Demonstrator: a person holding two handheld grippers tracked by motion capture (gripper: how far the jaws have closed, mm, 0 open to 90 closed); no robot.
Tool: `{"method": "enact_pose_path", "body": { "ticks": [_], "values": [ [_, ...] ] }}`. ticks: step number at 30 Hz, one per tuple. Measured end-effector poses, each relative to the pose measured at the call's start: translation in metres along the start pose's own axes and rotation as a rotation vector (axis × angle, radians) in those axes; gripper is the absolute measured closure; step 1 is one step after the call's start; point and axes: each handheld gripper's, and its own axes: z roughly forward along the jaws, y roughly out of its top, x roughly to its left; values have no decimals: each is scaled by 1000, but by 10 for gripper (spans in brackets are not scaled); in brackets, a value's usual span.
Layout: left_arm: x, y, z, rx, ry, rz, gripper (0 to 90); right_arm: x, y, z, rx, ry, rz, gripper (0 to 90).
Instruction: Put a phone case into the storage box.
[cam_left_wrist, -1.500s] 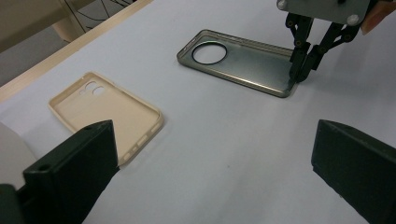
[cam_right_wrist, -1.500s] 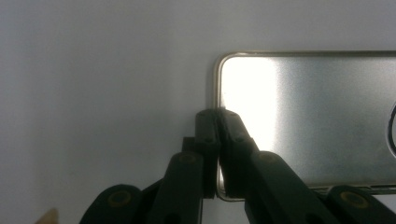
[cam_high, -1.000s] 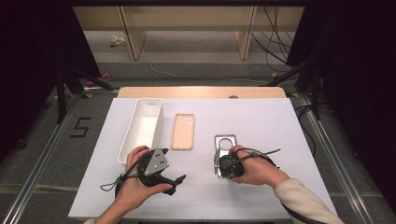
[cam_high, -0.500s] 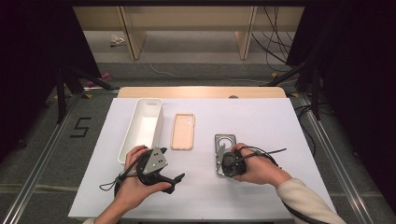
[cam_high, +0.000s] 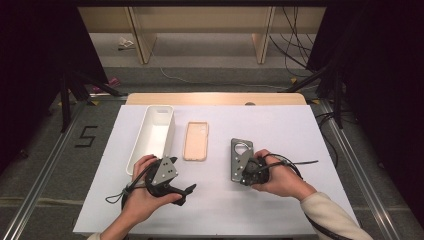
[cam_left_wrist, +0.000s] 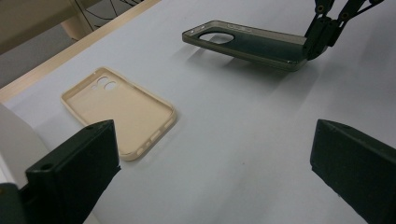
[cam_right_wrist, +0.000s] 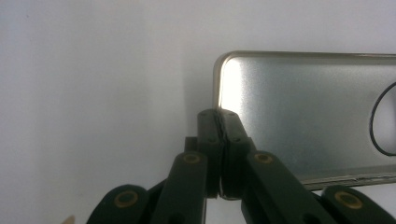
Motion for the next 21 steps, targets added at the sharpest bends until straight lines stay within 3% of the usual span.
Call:
{"method": "enact_pose_path", "body": {
  "ticks": [9,11,21],
  "values": [
    [4,-1,1,0,3,-3,8,-1,-15,-8,-168,-14,49,895],
    [5,-1,1,0,6,-5,8,-1,-17,-10,-184,-15,69,895],
    [12,0,4,-2,20,-13,18,-1,-20,-14,-266,-27,77,895]
  ]
}}
